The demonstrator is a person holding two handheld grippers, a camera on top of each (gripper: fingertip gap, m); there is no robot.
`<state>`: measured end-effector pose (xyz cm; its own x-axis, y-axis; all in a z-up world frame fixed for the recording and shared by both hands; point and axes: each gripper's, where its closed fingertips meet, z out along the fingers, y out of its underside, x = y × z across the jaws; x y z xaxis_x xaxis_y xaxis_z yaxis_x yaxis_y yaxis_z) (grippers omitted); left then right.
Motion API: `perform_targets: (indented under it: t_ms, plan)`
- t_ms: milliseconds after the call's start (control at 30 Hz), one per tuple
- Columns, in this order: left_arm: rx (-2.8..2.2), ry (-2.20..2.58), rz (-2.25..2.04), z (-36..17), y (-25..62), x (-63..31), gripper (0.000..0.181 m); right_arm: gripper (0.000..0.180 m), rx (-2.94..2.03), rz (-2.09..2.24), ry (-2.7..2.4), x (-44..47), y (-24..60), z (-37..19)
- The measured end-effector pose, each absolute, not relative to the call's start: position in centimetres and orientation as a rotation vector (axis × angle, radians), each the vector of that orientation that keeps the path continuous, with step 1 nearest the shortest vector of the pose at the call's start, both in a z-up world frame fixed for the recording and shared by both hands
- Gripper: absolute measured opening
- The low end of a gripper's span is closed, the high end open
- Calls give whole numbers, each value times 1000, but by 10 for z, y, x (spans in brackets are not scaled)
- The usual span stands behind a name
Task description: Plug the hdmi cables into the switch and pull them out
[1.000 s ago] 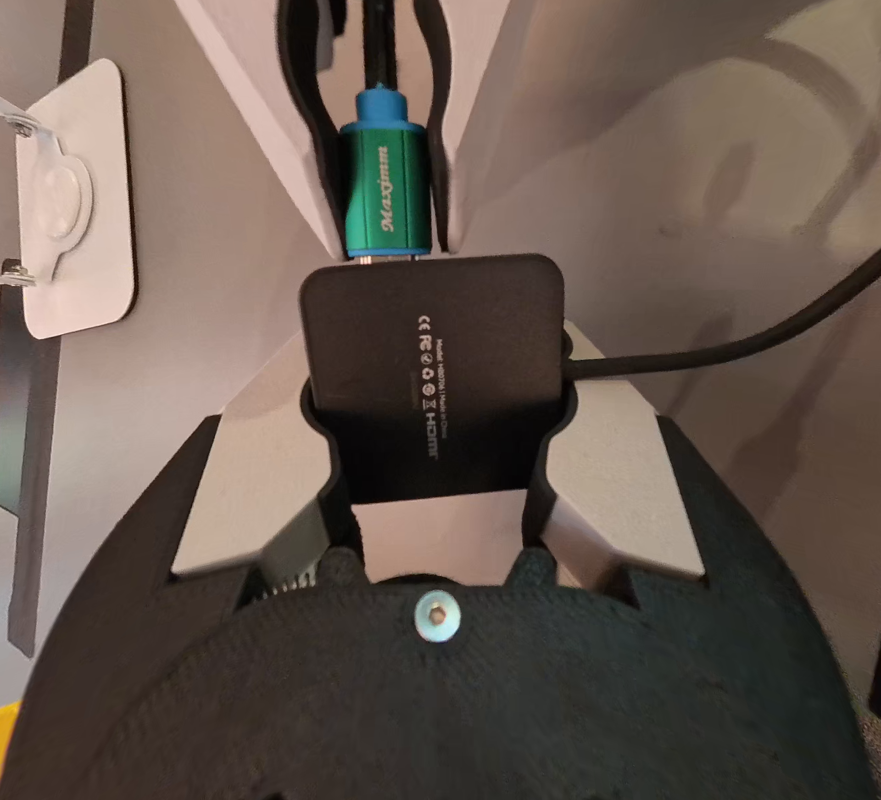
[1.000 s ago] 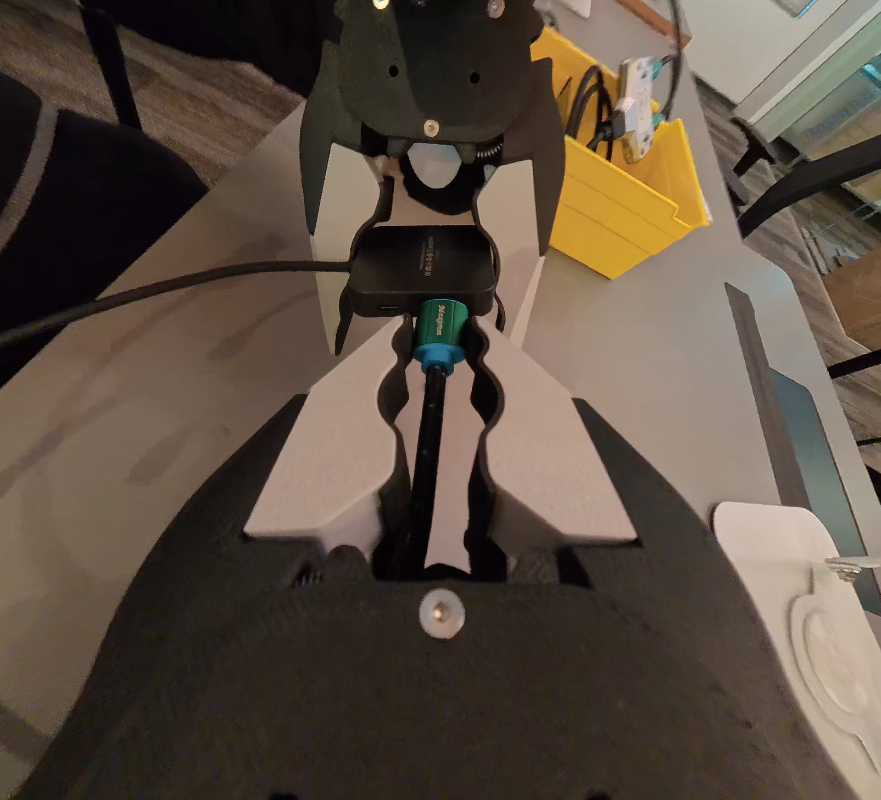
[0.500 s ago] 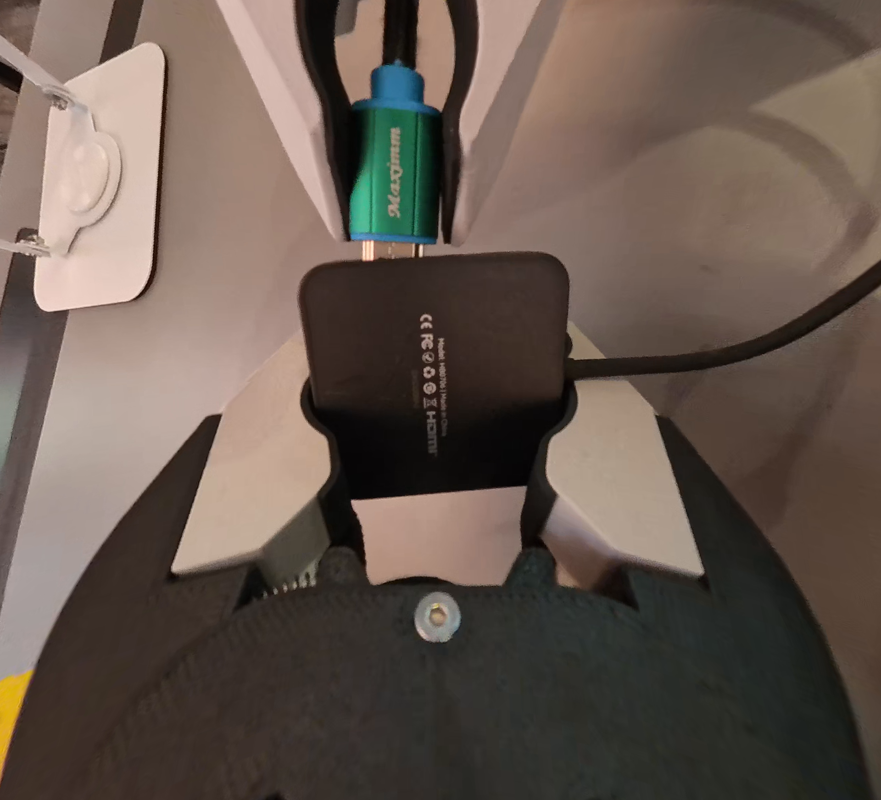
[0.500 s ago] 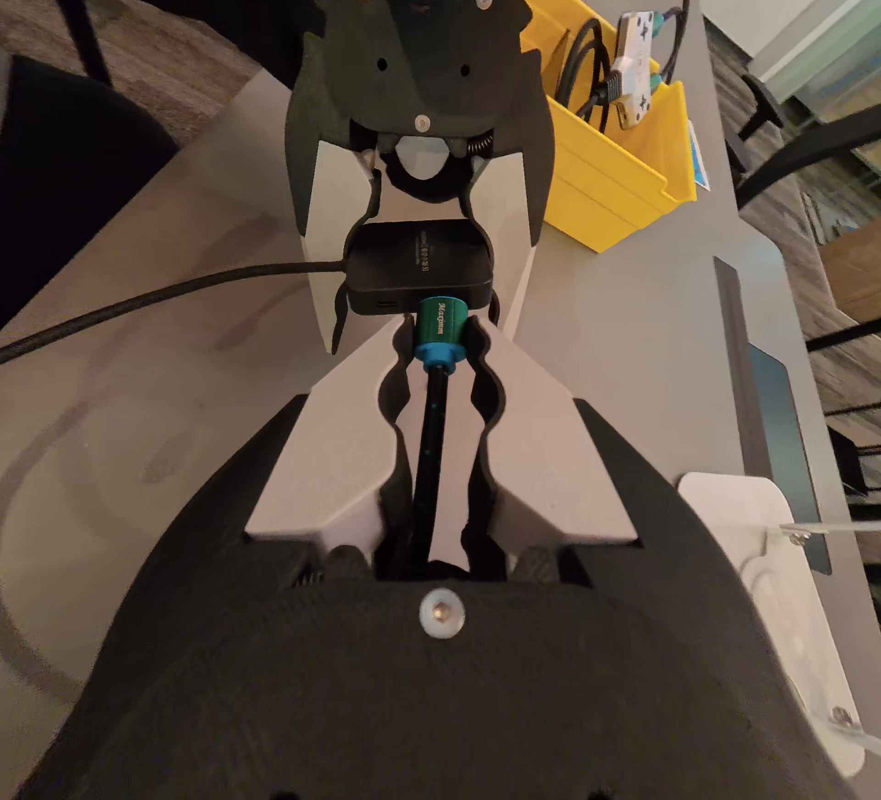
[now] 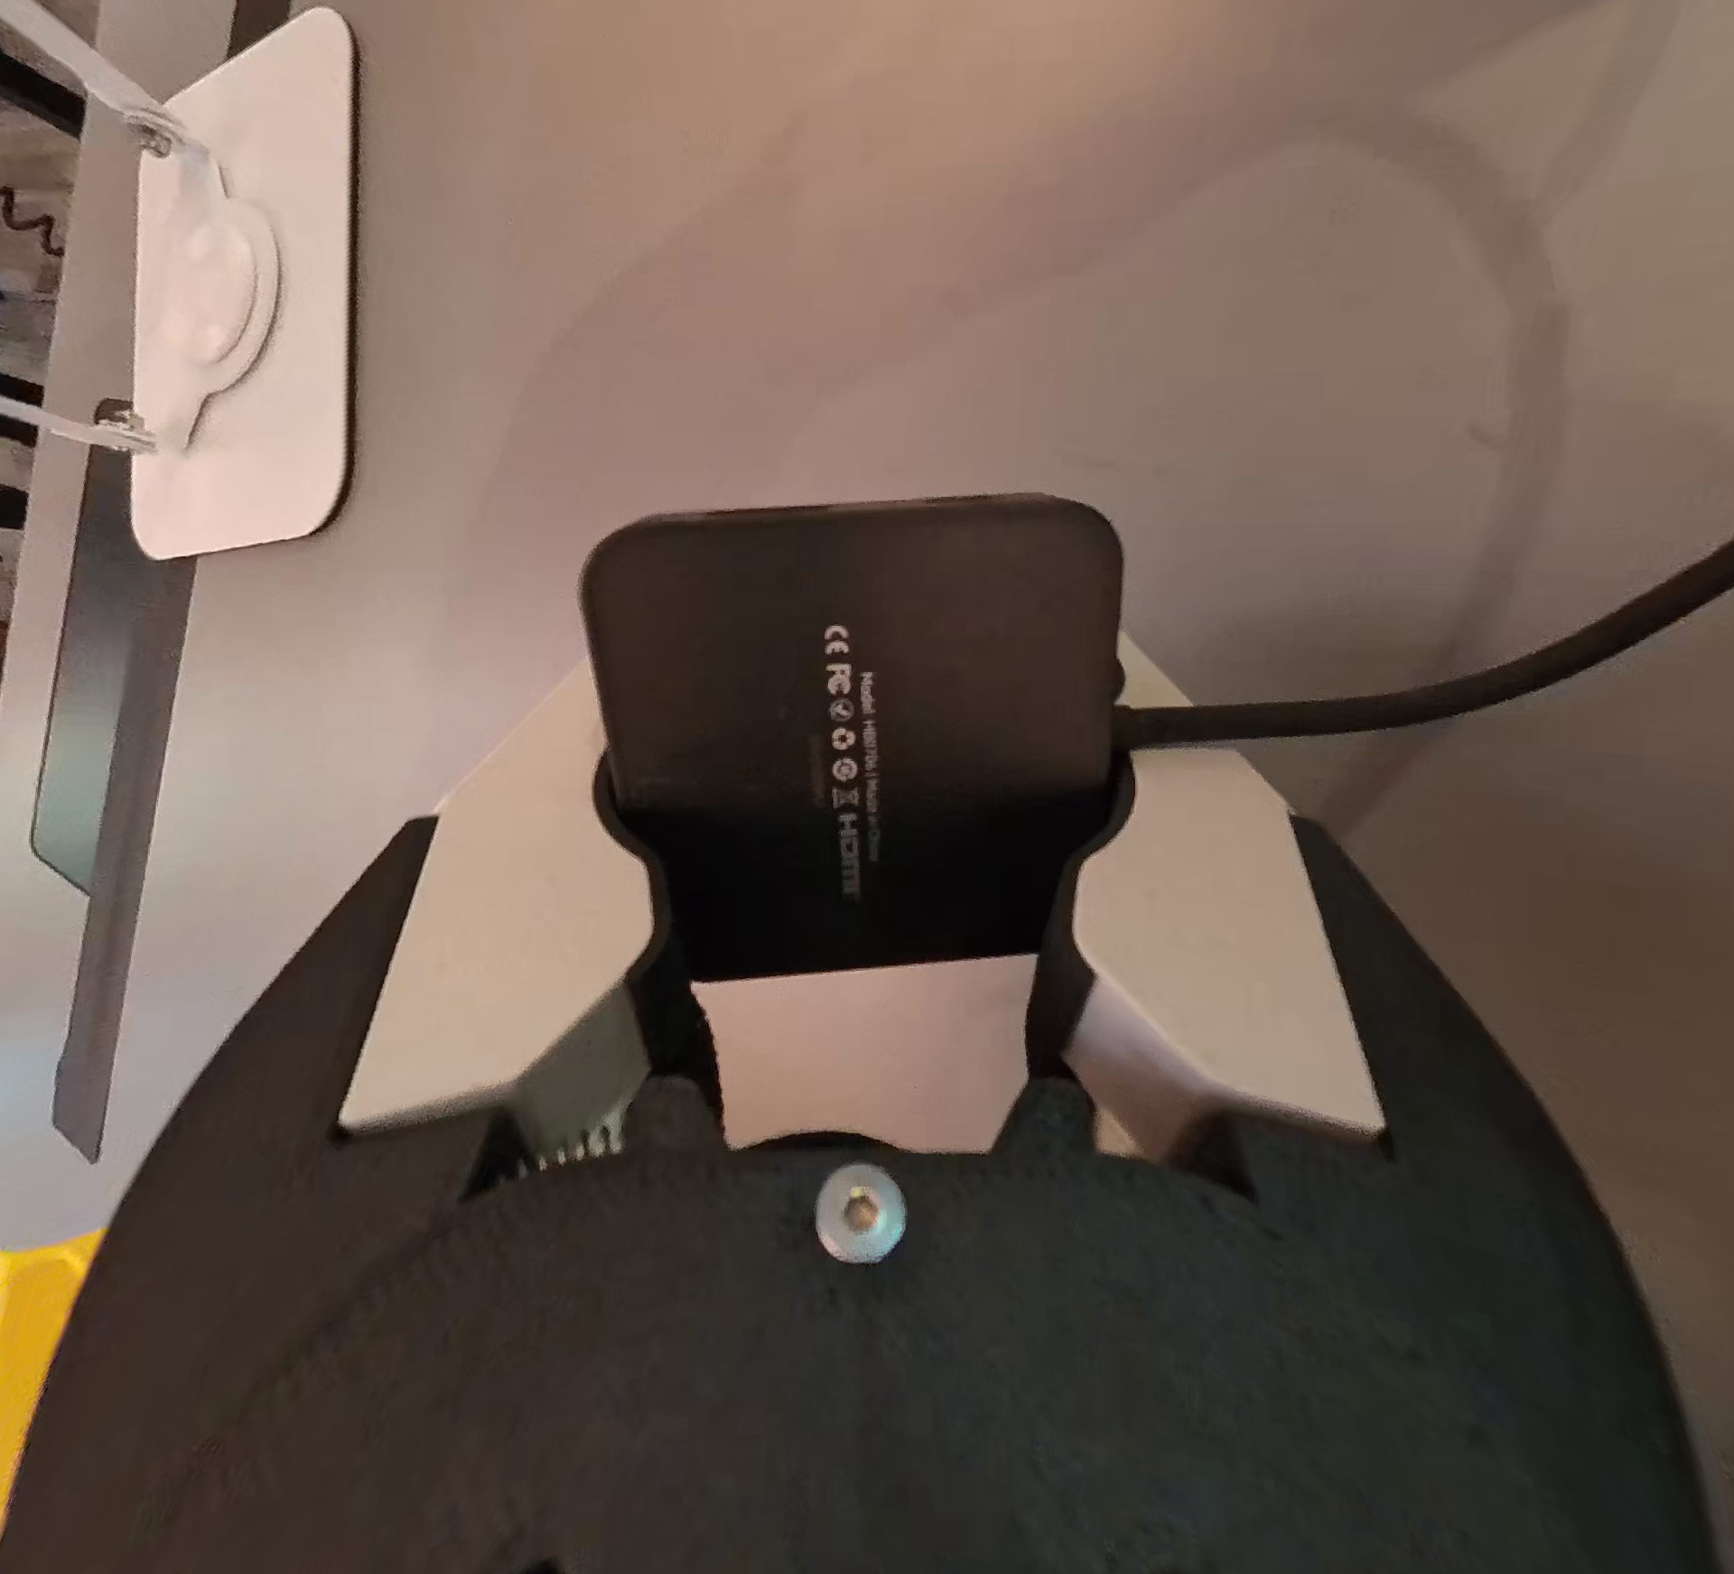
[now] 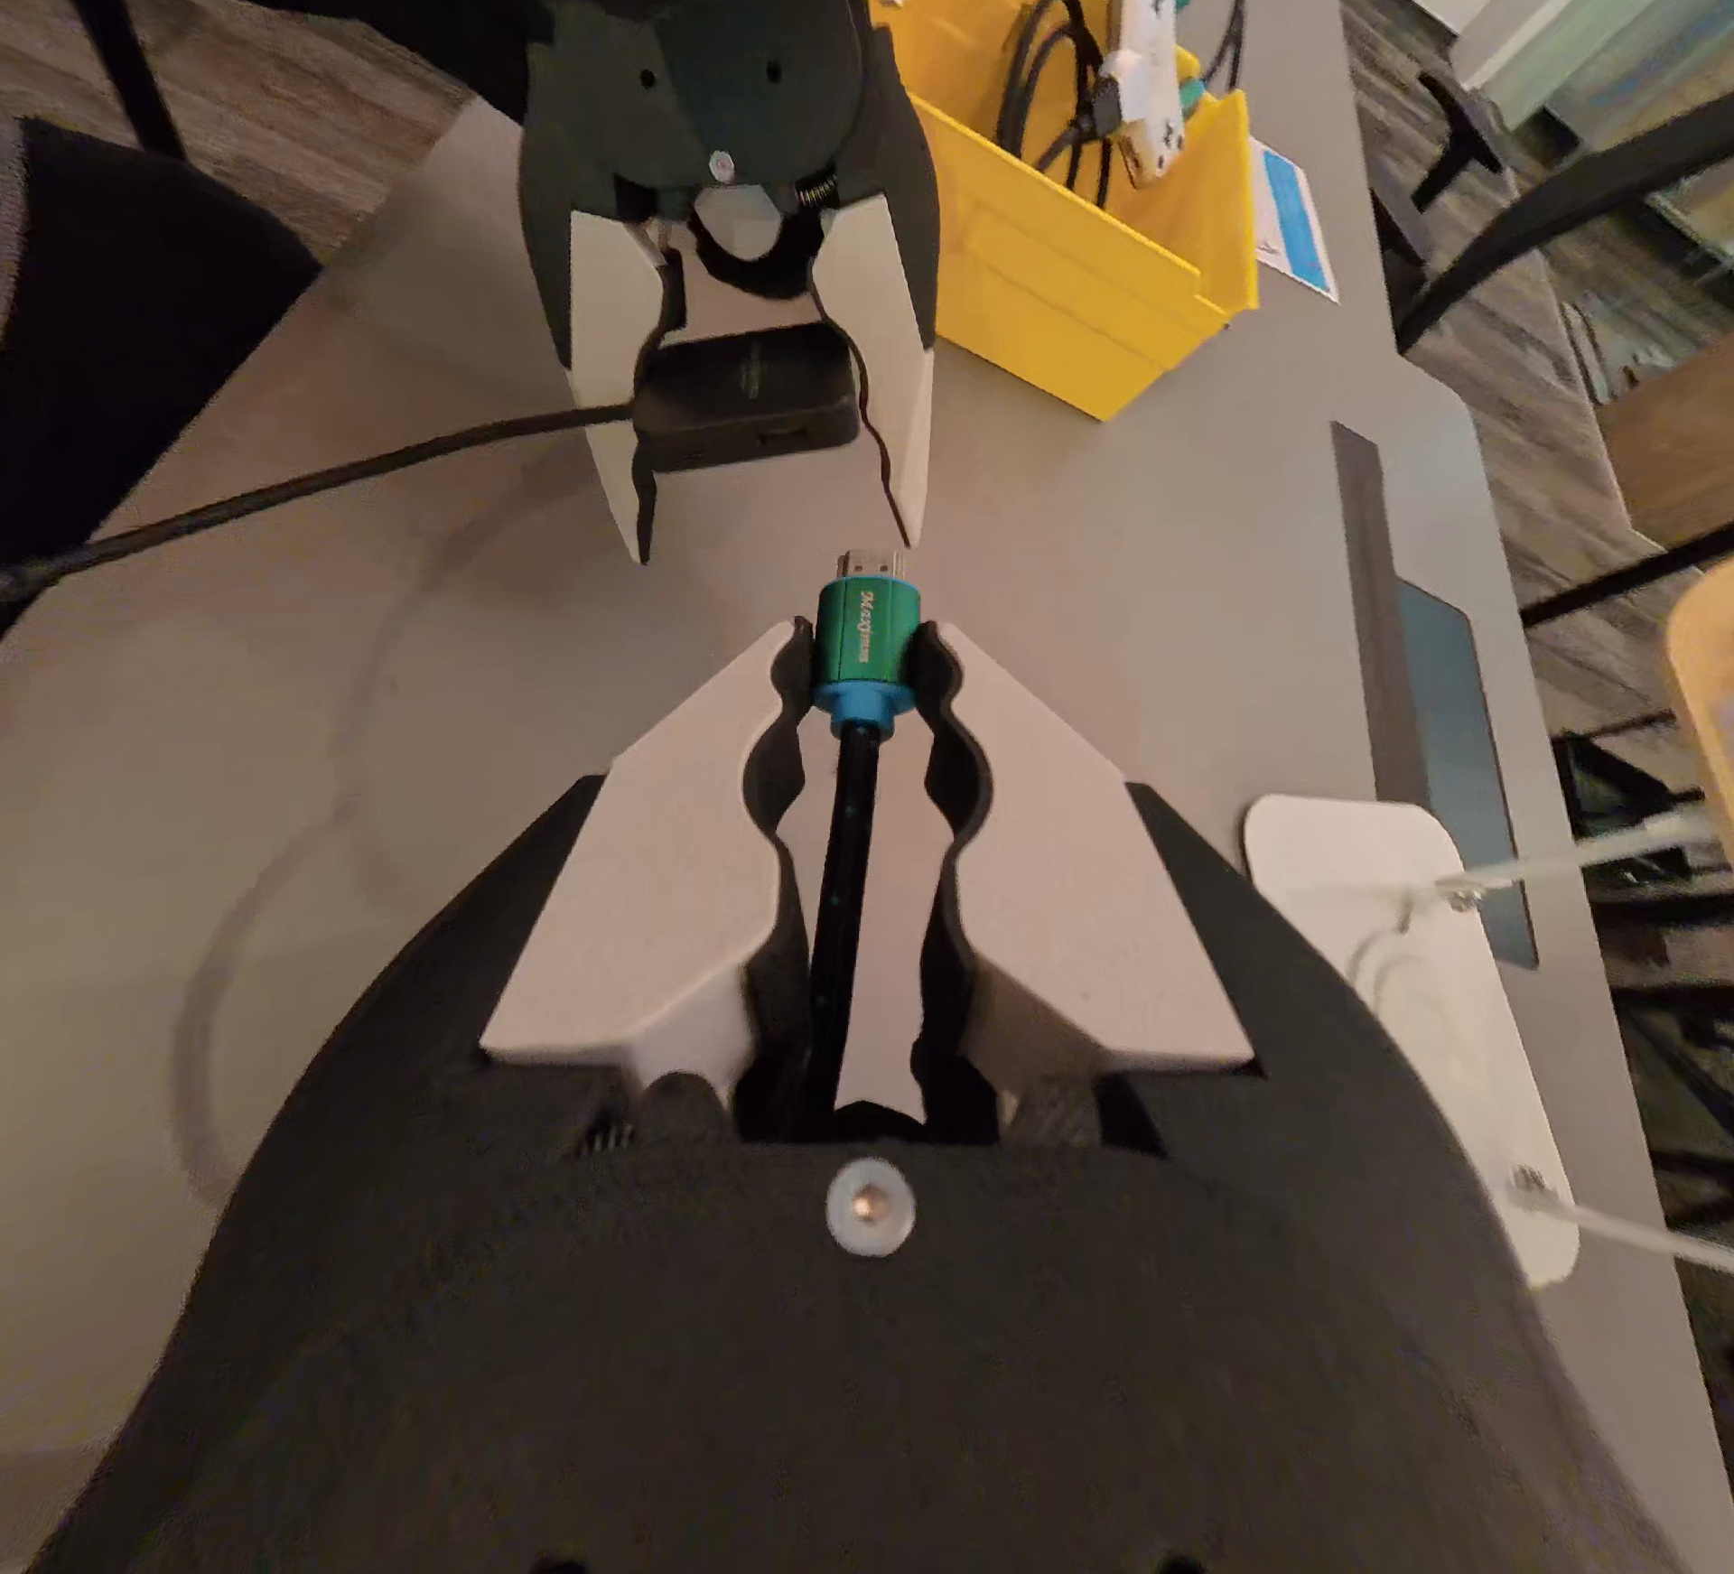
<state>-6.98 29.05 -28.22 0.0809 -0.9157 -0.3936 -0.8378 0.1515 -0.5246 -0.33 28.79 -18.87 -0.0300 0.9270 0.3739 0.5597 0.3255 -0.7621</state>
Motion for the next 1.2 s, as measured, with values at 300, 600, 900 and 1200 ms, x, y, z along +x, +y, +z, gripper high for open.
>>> perform_targets:
  t_ms: [300, 600, 900, 1200]
  plan:
    - [-1753, 1718, -63, -285, 304, -86, 91, 19, -1570, 255, -1309, 68, 347, -172]
    - [-1893, 1715, -73, -308, 306, -93, 91, 19, -1789, 75, -868, 158, 373, -192]
    - [-2069, 1549, -239, -329, 312, -84, 92, 19, -1904, 34, -780, 175, 364, -227]
    - [-2113, 1422, -274, -330, 321, -78, 107, 19, -1966, 41, -763, 178, 362, -247]
